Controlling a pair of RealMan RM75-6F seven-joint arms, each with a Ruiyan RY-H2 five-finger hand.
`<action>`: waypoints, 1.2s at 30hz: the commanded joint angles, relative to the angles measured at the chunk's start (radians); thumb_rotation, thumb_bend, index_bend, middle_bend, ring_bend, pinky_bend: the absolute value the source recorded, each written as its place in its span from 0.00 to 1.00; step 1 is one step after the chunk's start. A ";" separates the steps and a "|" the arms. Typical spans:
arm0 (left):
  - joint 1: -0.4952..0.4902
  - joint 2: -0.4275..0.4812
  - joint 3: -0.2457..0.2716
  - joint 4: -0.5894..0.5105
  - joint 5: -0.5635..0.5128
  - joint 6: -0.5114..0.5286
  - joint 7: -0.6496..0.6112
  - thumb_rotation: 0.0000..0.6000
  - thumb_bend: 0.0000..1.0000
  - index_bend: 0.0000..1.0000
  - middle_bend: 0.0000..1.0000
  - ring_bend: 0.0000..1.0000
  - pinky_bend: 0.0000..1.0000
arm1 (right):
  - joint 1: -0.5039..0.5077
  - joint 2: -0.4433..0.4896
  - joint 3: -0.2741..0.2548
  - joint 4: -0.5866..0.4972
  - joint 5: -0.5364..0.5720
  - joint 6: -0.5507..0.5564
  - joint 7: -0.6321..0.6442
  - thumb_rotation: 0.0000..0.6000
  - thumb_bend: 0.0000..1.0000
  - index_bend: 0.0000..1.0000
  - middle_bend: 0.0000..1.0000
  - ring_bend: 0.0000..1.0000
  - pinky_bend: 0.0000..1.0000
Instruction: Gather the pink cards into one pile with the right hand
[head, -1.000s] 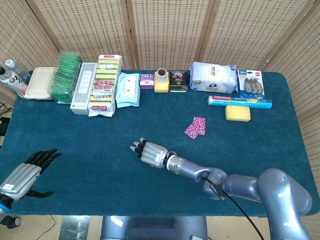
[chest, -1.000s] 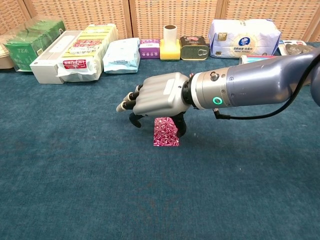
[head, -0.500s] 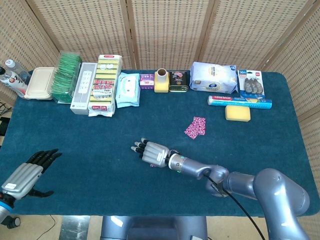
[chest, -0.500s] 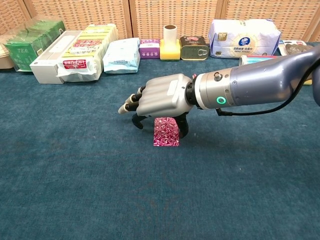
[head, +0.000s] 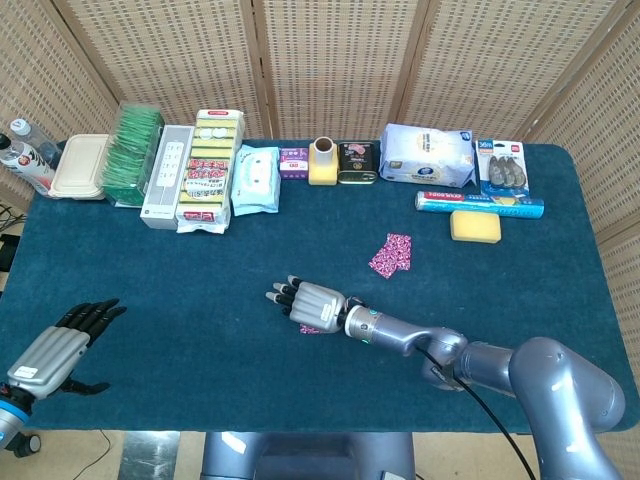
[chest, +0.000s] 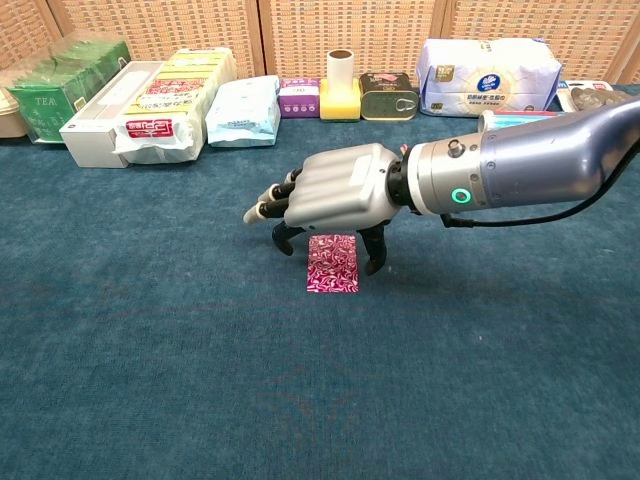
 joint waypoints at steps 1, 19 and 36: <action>-0.001 -0.002 -0.001 -0.002 -0.004 -0.003 0.006 1.00 0.06 0.00 0.00 0.00 0.00 | -0.003 -0.001 -0.007 0.010 -0.012 0.012 0.018 1.00 0.13 0.27 0.02 0.00 0.15; -0.003 -0.005 -0.003 -0.006 -0.012 -0.011 0.015 1.00 0.06 0.00 0.00 0.00 0.00 | -0.007 -0.033 -0.032 0.076 -0.049 0.033 0.060 1.00 0.13 0.26 0.02 0.00 0.15; -0.006 -0.006 -0.004 -0.005 -0.017 -0.017 0.017 1.00 0.06 0.00 0.00 0.00 0.00 | -0.012 -0.059 -0.054 0.120 -0.079 0.061 0.105 1.00 0.16 0.43 0.04 0.02 0.16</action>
